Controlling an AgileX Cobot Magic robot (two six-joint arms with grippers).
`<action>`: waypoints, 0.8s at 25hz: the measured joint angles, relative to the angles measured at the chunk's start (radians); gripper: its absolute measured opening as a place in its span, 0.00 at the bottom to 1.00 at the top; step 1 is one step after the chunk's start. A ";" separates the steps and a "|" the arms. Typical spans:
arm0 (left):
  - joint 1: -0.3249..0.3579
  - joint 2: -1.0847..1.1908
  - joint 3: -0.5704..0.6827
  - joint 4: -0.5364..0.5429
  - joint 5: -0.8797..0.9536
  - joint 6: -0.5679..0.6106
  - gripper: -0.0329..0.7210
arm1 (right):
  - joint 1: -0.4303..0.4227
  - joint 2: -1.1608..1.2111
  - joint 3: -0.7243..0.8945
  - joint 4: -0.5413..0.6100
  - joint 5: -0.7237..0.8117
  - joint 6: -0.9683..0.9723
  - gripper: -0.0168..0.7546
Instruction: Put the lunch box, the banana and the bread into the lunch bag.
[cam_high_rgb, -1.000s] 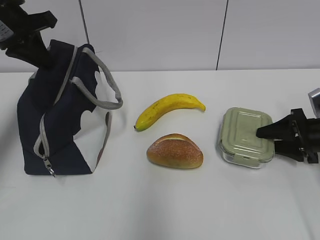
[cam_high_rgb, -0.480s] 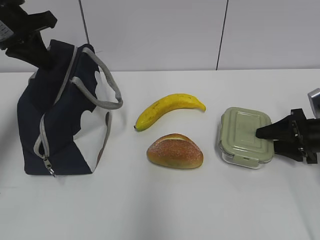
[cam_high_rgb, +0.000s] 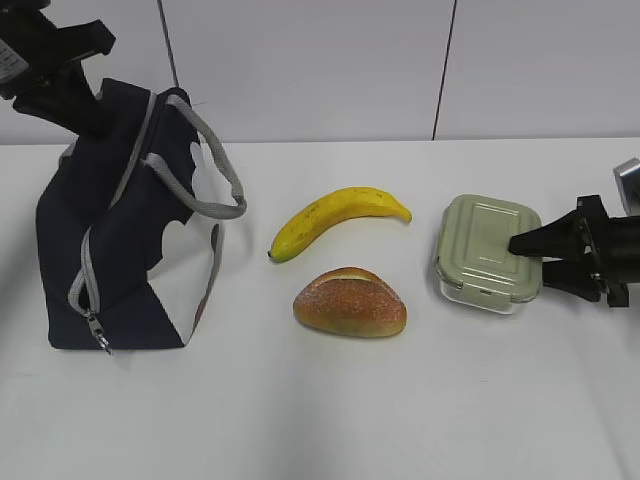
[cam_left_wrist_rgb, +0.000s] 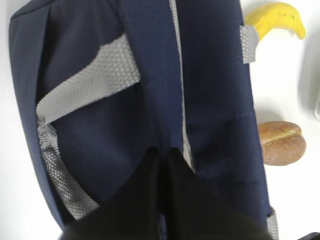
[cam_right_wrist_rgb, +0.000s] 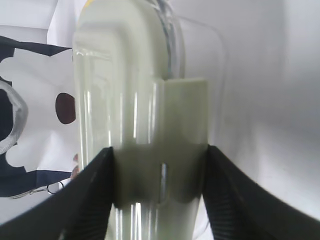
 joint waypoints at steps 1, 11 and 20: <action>0.000 0.000 0.000 -0.002 0.000 0.000 0.04 | 0.012 -0.008 -0.009 -0.007 0.000 0.015 0.53; 0.000 0.000 0.000 -0.079 -0.003 0.000 0.04 | 0.158 -0.090 -0.208 -0.072 0.015 0.278 0.52; 0.000 0.000 0.000 -0.147 -0.004 0.000 0.04 | 0.330 -0.098 -0.490 -0.149 0.047 0.573 0.52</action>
